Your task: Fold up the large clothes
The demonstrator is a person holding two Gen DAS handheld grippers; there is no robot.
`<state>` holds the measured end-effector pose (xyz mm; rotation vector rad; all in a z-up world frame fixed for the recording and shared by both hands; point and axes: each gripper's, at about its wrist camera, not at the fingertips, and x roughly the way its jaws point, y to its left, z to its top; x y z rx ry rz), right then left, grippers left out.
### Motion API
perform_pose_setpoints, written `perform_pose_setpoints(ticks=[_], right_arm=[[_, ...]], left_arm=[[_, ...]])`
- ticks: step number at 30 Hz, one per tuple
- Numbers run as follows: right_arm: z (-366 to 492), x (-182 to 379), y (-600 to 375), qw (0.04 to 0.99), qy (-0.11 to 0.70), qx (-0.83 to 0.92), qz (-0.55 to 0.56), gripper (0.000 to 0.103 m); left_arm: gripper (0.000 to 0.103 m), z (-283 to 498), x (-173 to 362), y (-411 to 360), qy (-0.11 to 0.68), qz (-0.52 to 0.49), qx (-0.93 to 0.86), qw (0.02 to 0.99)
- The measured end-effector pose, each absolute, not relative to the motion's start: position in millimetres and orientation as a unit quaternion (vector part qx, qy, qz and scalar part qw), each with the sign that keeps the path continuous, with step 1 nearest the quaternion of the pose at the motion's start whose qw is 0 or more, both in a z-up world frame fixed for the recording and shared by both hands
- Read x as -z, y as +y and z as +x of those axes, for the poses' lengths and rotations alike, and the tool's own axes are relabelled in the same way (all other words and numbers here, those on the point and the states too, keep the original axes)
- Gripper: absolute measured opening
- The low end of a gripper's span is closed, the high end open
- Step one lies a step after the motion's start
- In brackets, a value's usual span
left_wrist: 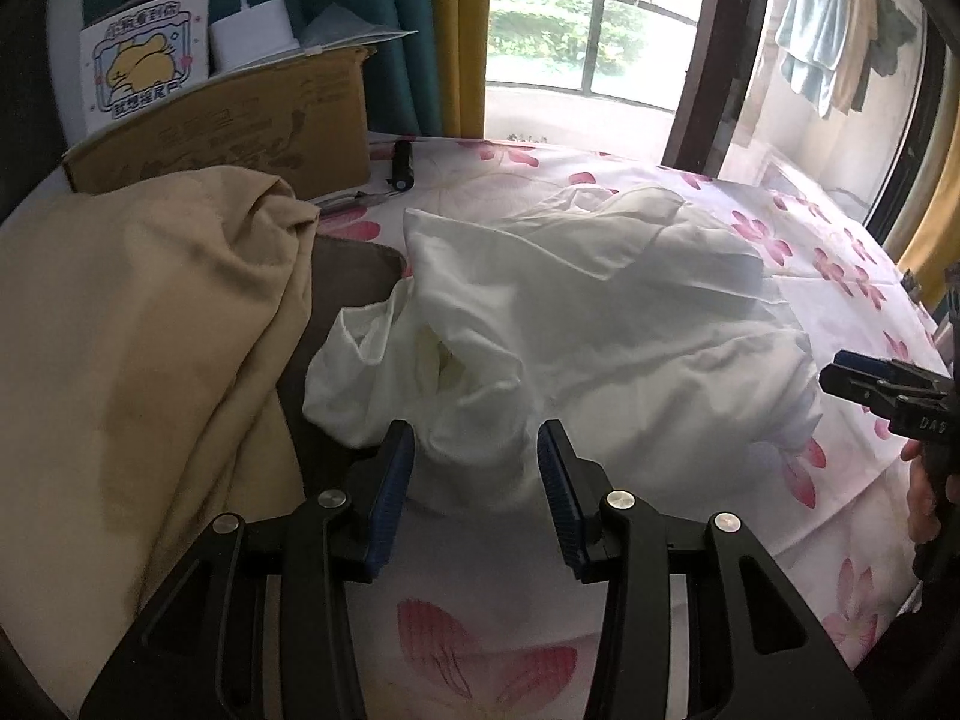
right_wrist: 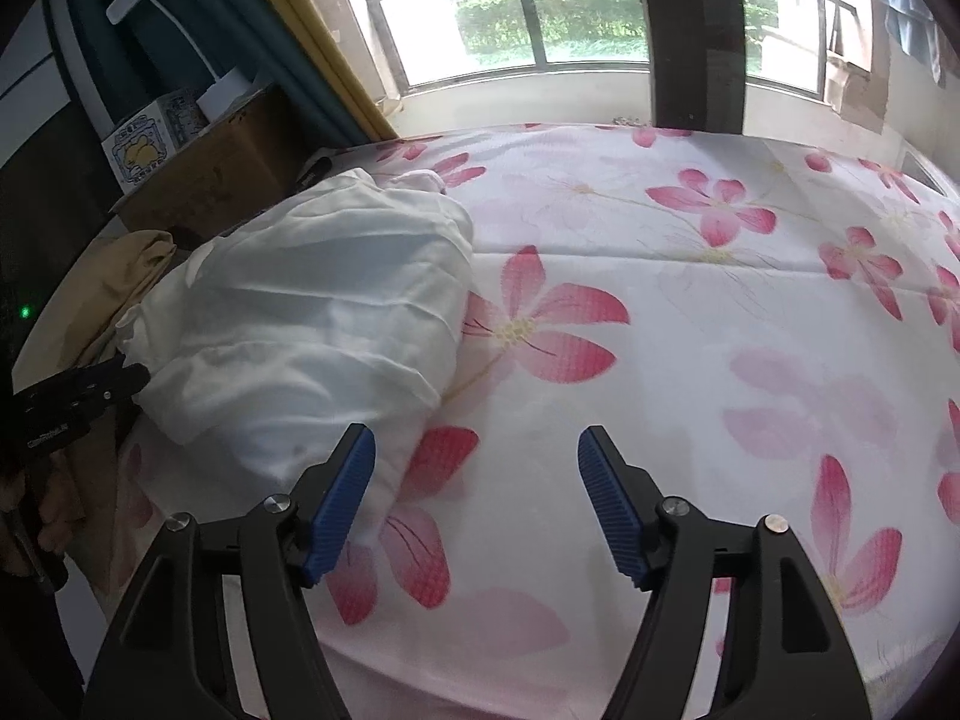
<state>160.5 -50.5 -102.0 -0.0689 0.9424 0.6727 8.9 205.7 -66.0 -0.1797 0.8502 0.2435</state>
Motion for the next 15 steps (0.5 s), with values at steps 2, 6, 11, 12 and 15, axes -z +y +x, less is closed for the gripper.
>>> perform_pose_setpoints(ticks=[2,6,11,12,15], right_arm=[[159,103,-57,0.837,0.447,-0.314,-0.029,0.07],[154,102,-67,0.84,0.446,-0.309,-0.025,0.07],[148,102,-79,0.842,0.445,-0.305,-0.022,0.07],[147,102,-82,0.843,0.445,-0.303,-0.021,0.07],[144,102,-89,0.844,0.444,-0.3,-0.019,0.07]], left_arm=[[0.046,3,65,202,0.404,-0.096,-0.119,0.902],[0.045,-4,67,194,0.398,-0.107,-0.117,0.904],[0.046,-12,72,182,0.395,-0.12,-0.119,0.903],[0.046,-14,72,180,0.394,-0.121,-0.121,0.903],[0.046,-19,71,172,0.387,-0.122,-0.121,0.906]])
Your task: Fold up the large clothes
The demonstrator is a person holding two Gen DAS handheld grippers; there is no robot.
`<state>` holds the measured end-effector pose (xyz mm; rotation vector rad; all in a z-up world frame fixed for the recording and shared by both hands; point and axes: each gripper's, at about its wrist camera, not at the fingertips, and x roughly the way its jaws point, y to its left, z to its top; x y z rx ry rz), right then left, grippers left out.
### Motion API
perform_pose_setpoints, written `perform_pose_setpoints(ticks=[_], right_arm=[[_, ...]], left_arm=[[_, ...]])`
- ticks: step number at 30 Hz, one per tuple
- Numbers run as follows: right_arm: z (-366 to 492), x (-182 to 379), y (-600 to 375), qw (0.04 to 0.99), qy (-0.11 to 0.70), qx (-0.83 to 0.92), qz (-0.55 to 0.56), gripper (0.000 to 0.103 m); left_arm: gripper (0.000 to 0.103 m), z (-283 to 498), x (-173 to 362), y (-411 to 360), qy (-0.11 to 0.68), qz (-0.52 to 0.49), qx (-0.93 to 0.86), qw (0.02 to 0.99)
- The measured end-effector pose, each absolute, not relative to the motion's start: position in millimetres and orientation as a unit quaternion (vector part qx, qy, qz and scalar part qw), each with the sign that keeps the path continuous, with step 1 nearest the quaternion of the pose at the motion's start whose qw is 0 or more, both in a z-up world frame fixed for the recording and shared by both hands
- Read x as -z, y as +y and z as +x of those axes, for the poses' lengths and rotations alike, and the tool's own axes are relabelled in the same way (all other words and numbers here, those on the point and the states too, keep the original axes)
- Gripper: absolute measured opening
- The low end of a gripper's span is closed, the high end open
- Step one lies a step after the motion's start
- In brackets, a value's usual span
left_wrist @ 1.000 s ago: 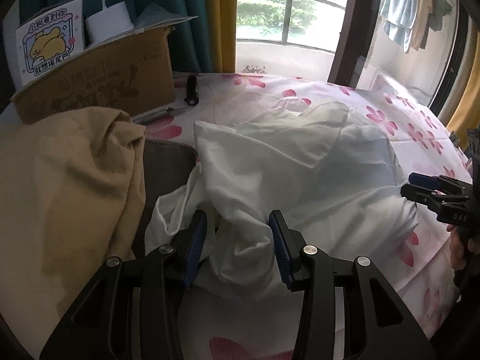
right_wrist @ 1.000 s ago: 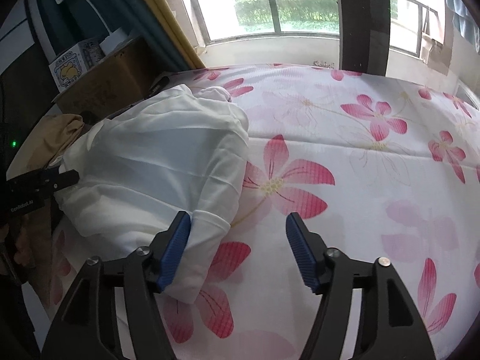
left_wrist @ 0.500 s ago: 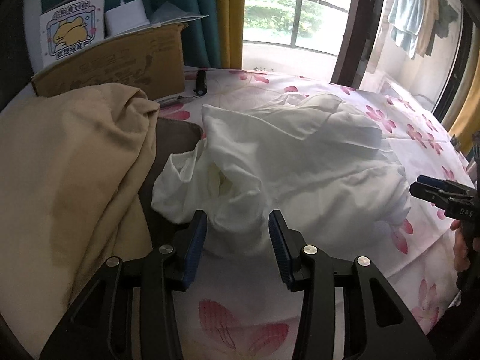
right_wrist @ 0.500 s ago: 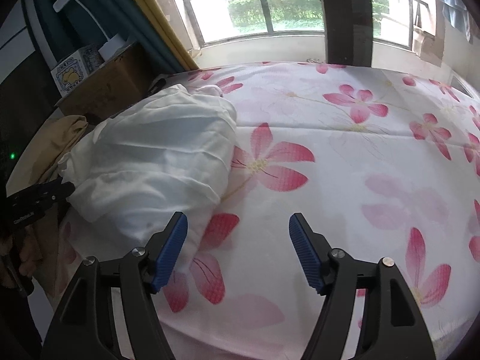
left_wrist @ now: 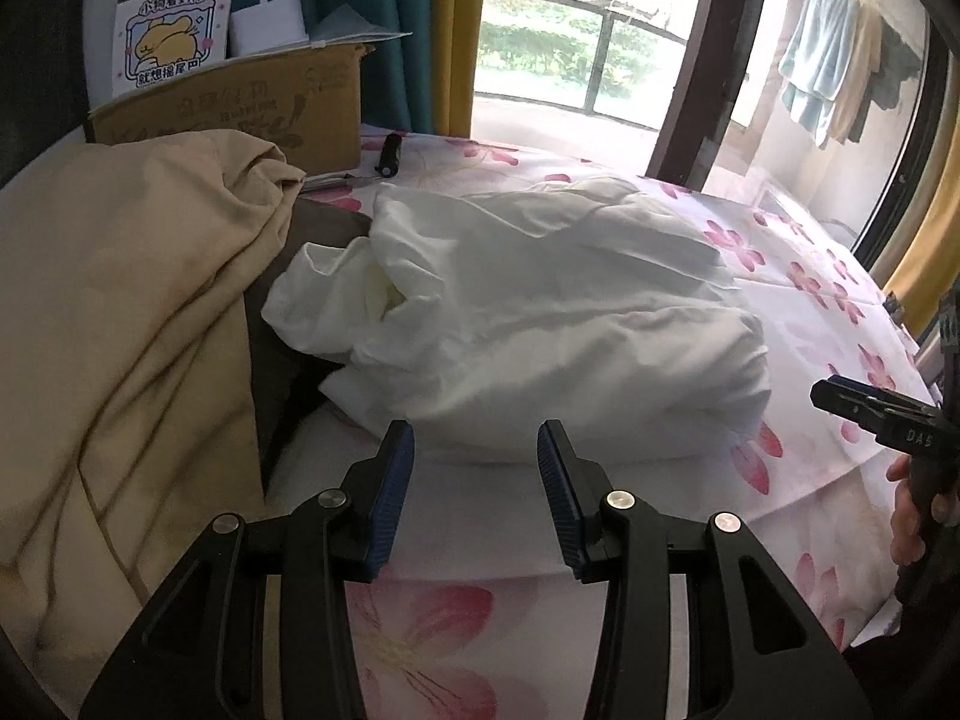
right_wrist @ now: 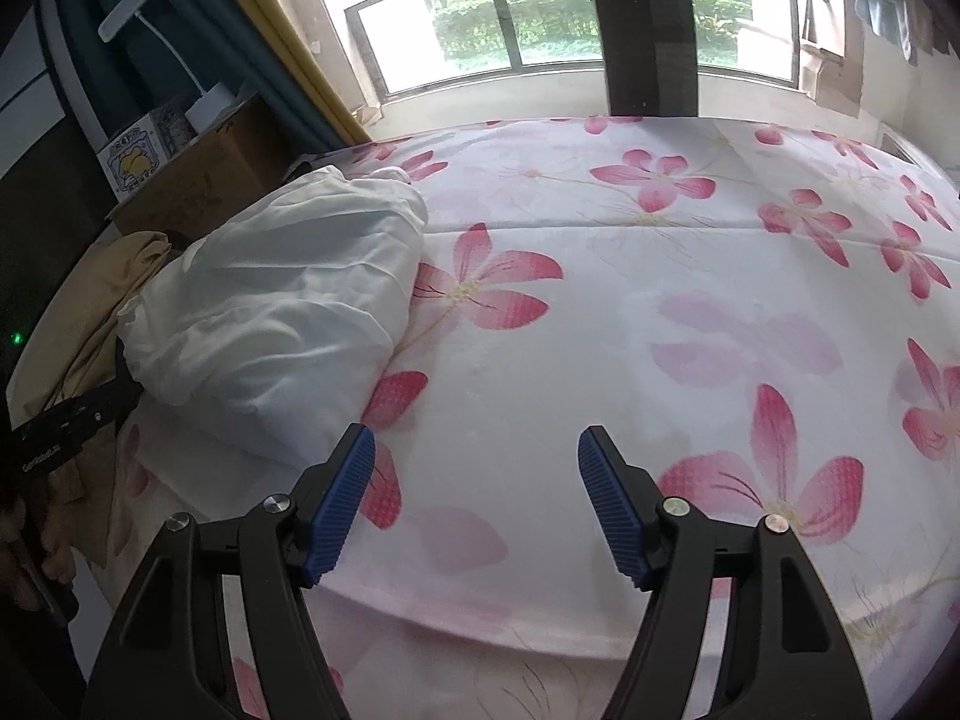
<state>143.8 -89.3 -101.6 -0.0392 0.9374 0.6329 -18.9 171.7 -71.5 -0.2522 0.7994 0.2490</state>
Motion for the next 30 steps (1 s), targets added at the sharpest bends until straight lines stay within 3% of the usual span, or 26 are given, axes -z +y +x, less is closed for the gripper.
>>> perform_pose_setpoints(ticks=[30], right_arm=[[119,91,-187,0.876,0.424,-0.229,0.014,0.07]], left_arm=[[0.045,-32,57,85,0.329,-0.129,-0.032,0.935]])
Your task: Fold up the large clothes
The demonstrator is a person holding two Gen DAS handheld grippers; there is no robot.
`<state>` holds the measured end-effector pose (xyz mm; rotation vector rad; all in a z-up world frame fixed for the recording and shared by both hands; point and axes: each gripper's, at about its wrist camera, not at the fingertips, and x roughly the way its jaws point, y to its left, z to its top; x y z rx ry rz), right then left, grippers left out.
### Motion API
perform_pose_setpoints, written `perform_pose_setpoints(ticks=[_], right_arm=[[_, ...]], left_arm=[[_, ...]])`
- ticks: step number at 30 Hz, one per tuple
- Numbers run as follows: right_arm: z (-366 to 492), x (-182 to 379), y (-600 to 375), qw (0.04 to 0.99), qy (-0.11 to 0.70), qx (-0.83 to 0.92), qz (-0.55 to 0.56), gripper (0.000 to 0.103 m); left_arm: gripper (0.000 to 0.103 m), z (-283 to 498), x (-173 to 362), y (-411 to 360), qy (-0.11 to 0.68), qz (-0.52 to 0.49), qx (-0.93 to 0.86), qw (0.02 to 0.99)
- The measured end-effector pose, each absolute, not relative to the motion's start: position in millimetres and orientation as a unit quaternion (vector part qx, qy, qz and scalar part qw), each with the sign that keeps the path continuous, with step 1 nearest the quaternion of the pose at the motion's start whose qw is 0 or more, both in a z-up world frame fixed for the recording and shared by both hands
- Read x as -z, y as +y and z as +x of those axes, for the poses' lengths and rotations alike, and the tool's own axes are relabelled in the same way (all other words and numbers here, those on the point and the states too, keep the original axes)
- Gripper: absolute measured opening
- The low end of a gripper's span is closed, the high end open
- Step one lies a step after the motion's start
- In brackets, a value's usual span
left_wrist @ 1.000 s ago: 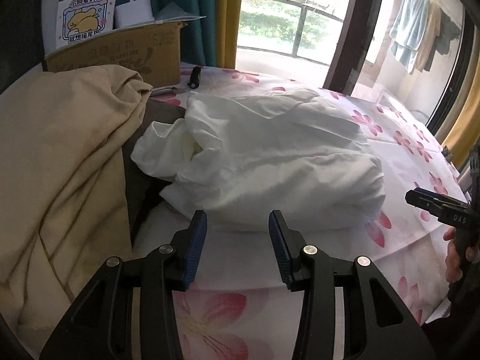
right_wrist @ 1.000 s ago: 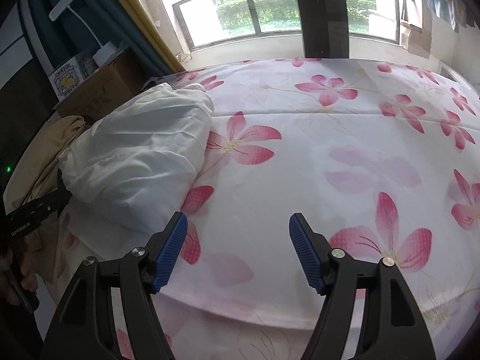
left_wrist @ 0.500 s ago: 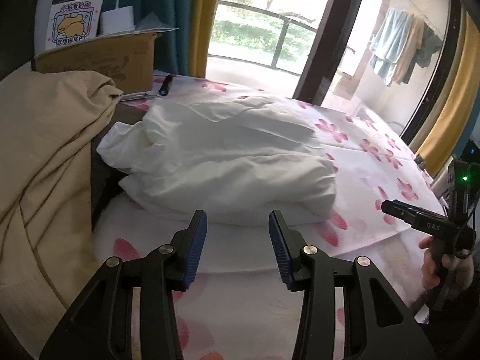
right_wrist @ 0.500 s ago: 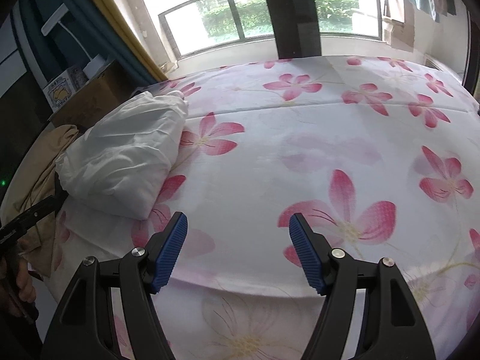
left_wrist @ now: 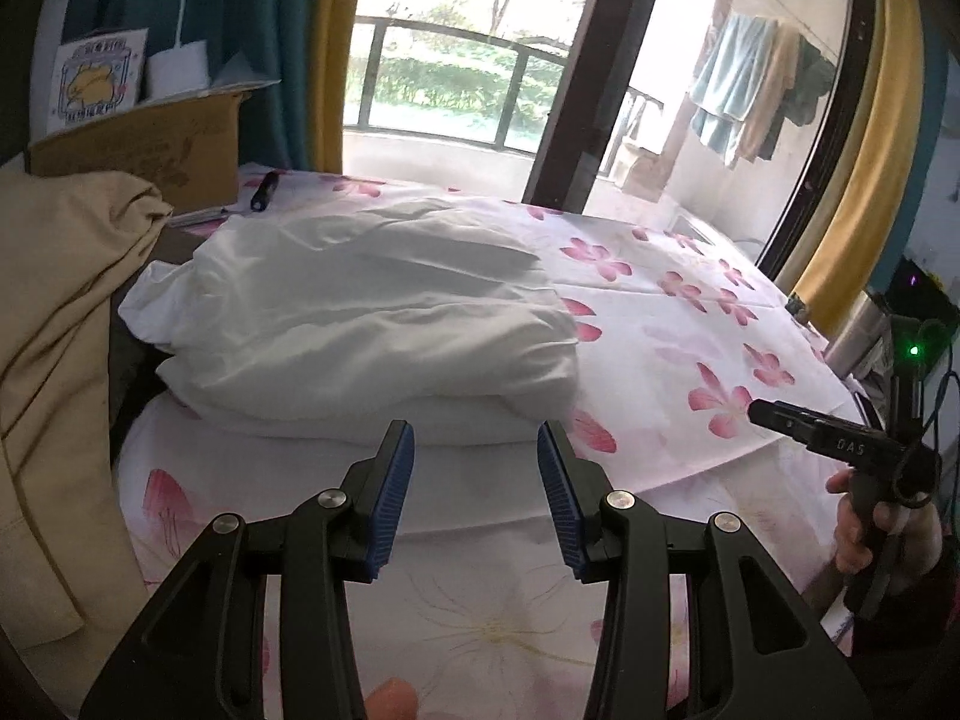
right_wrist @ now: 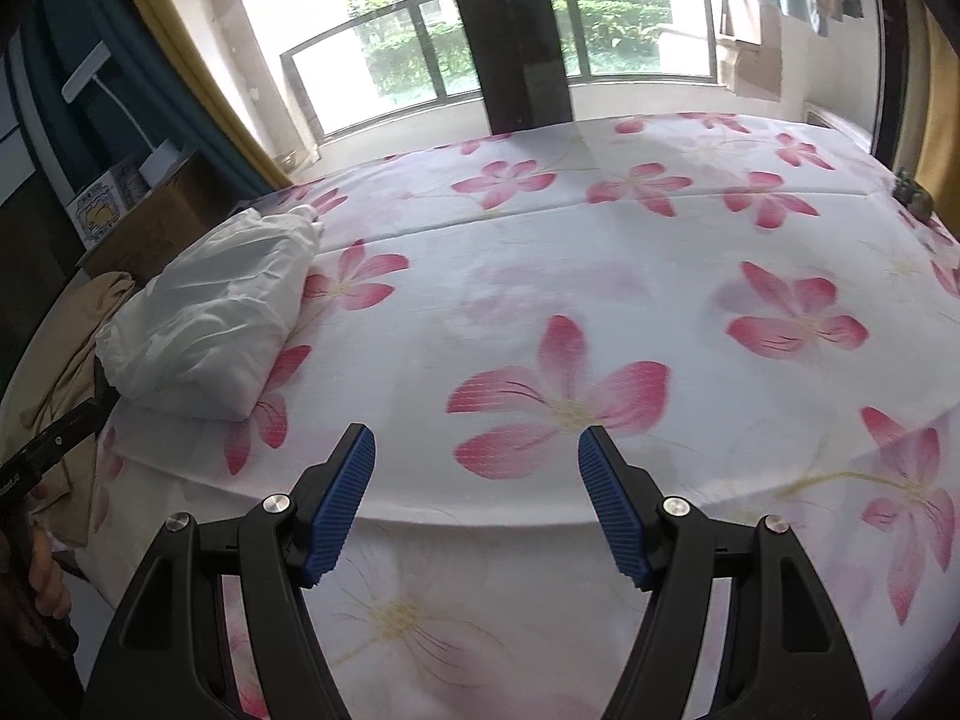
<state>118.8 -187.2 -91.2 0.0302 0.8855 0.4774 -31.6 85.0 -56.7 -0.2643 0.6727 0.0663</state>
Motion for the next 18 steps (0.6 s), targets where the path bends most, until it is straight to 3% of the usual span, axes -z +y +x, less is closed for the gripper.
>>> perform_pose_setpoints(ticks=[13,15,18], right_arm=[[108,70,-226,0.898,0.396,-0.193,0.018,0.07],[106,65,-231,0.901,0.39,-0.188,0.018,0.07],[103,57,-241,0.907,0.38,-0.18,0.017,0.07]], left_arm=[[0.046,-34,33,56,0.291,-0.095,-0.017,0.952],[0.059,-34,28,52,0.284,-0.091,-0.015,0.954],[0.064,-36,21,47,0.269,-0.086,-0.011,0.959]])
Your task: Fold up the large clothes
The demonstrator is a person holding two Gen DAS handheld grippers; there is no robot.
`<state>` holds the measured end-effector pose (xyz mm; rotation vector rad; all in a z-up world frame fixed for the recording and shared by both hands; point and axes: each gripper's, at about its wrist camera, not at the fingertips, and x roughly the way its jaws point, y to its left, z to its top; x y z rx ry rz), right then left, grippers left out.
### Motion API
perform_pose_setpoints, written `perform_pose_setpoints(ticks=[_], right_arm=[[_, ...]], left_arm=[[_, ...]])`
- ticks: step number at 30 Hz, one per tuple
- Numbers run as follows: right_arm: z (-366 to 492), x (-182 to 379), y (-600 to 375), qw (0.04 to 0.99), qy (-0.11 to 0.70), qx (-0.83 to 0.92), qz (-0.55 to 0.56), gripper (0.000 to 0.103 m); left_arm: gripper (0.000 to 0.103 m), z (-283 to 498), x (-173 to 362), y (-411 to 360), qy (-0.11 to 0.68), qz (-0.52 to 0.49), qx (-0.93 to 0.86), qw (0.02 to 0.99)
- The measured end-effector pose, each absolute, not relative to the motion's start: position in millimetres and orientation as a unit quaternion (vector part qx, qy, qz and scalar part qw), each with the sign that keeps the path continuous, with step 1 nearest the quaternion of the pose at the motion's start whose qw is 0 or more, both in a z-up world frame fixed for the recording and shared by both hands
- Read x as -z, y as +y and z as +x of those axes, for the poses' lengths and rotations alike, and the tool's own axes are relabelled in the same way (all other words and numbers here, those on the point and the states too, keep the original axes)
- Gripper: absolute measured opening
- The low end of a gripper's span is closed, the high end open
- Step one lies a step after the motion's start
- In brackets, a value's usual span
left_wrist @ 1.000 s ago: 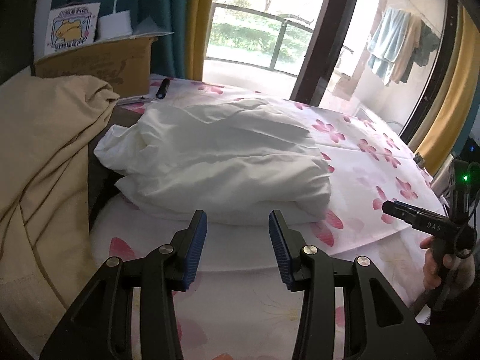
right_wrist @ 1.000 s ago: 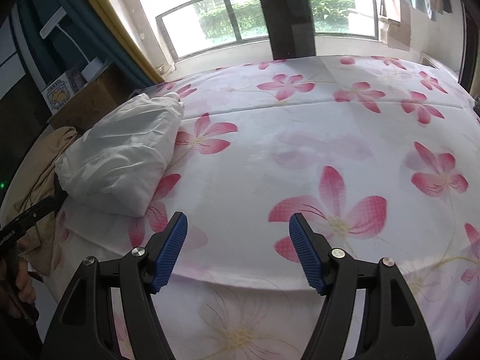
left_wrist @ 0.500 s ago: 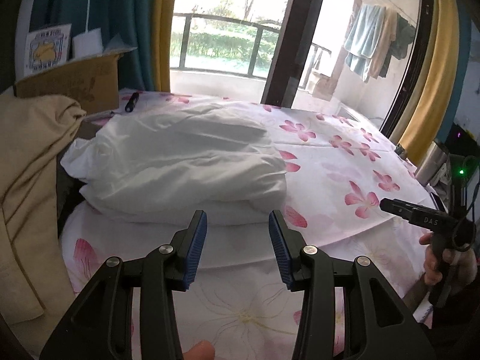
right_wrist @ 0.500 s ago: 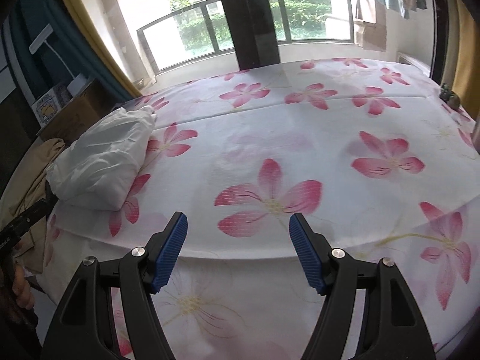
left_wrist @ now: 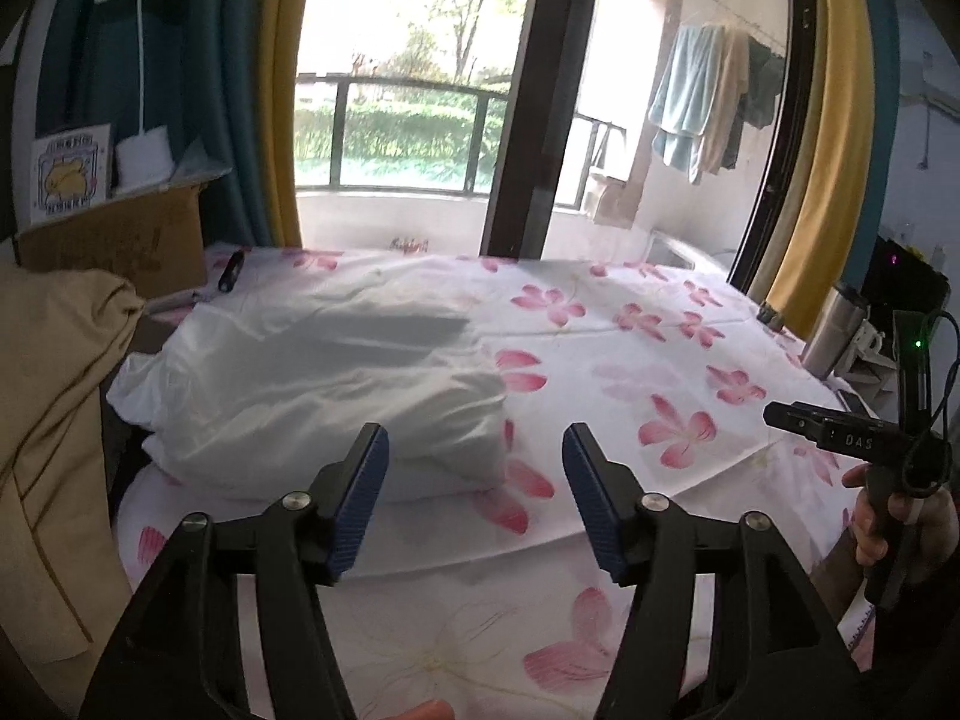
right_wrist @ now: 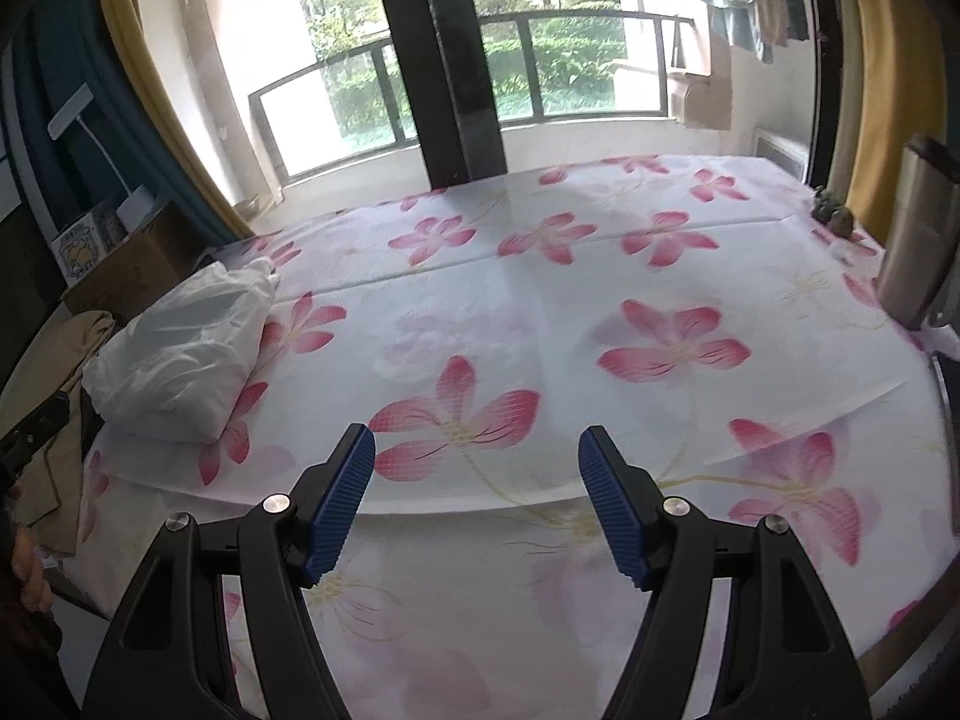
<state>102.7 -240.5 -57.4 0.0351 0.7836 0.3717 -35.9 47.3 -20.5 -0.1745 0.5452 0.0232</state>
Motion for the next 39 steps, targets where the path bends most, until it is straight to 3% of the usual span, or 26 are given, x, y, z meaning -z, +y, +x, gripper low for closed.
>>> perform_pose_setpoints(ticks=[5,10,13,39], right_arm=[[98,45,-253,0.915,0.364,-0.175,0.015,0.071],[92,33,-265,0.924,0.343,-0.167,0.008,0.083],[89,28,-272,0.931,0.333,-0.152,0.002,0.085],[57,-58,-295,0.971,0.214,-0.096,-0.032,0.086]], left_arm=[[0.067,-37,8,41,0.251,-0.076,-0.011,0.965],[0.071,-38,-9,33,0.226,-0.048,-0.017,0.973],[0.081,-40,-19,31,0.216,-0.044,-0.021,0.975],[0.082,-75,-74,29,0.115,-0.019,-0.073,0.99]])
